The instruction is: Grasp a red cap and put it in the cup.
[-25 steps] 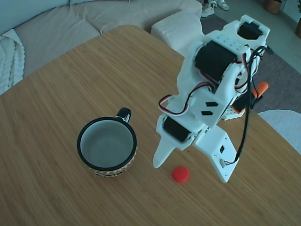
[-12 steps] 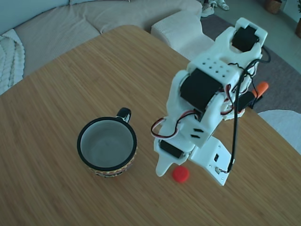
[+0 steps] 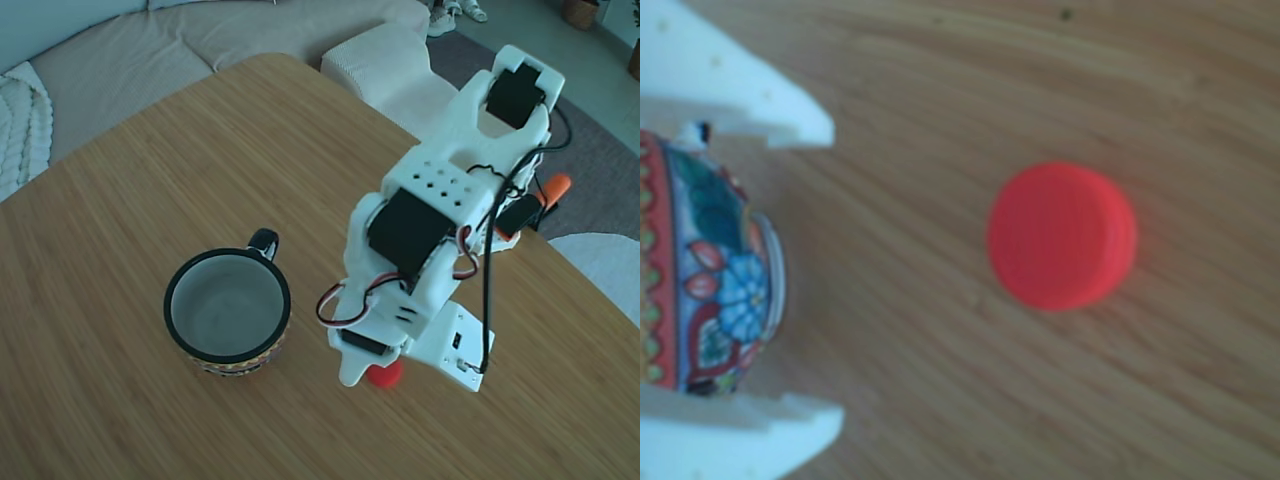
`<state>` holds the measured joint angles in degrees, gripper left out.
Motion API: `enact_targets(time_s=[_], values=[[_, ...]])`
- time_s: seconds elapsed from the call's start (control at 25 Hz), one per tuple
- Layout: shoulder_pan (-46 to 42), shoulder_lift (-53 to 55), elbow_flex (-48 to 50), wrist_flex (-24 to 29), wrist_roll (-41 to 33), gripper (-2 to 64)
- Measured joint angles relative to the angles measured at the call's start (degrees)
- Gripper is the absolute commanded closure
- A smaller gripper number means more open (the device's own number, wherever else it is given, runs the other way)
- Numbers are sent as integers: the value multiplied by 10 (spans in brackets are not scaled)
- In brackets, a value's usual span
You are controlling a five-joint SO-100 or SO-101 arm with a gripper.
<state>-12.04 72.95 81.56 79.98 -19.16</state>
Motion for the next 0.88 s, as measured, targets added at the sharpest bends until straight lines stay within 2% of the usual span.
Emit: enact_targets(time_s=[0.36, 0.88], values=[[-9, -54, -60, 2, 24, 307], [-67, -54, -45, 3, 58, 307]])
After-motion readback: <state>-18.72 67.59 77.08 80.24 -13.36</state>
